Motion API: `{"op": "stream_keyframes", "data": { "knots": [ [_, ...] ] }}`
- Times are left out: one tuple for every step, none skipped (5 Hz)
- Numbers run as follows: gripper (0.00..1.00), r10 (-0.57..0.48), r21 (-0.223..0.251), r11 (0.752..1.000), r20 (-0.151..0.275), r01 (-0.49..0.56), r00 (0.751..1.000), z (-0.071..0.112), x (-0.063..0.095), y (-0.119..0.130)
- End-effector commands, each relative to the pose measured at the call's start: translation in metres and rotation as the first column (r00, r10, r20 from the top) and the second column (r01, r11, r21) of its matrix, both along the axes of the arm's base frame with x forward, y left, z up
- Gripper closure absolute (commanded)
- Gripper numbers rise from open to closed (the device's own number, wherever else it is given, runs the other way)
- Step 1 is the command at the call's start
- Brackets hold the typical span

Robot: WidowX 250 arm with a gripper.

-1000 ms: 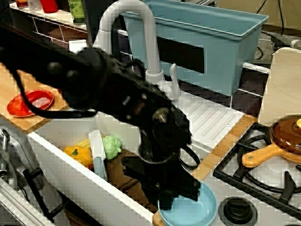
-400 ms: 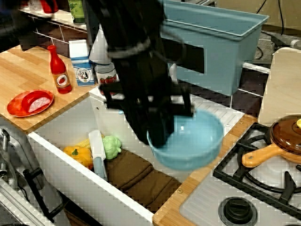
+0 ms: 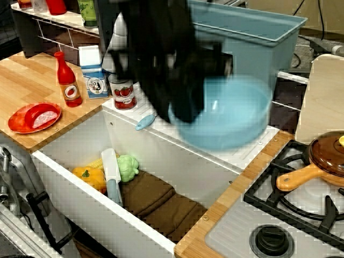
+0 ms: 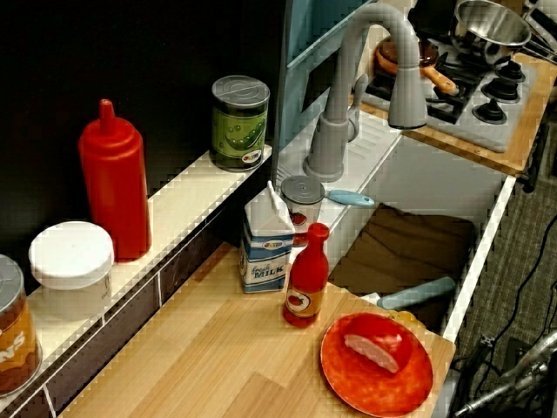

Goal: Lift bowl

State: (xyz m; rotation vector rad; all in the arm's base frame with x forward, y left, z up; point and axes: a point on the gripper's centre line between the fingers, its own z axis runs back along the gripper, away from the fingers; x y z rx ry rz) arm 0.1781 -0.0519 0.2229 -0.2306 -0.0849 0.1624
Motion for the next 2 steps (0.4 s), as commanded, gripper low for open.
{"op": "stream_keyframes", "data": {
  "knots": [
    [1.00,-0.039,-0.040,0.998,0.064,0.042,0.997,0.054,-0.012,-0.004],
    [1.00,-0.068,-0.054,0.996,0.069,0.071,0.995,0.070,-0.016,-0.010]
  ]
}}
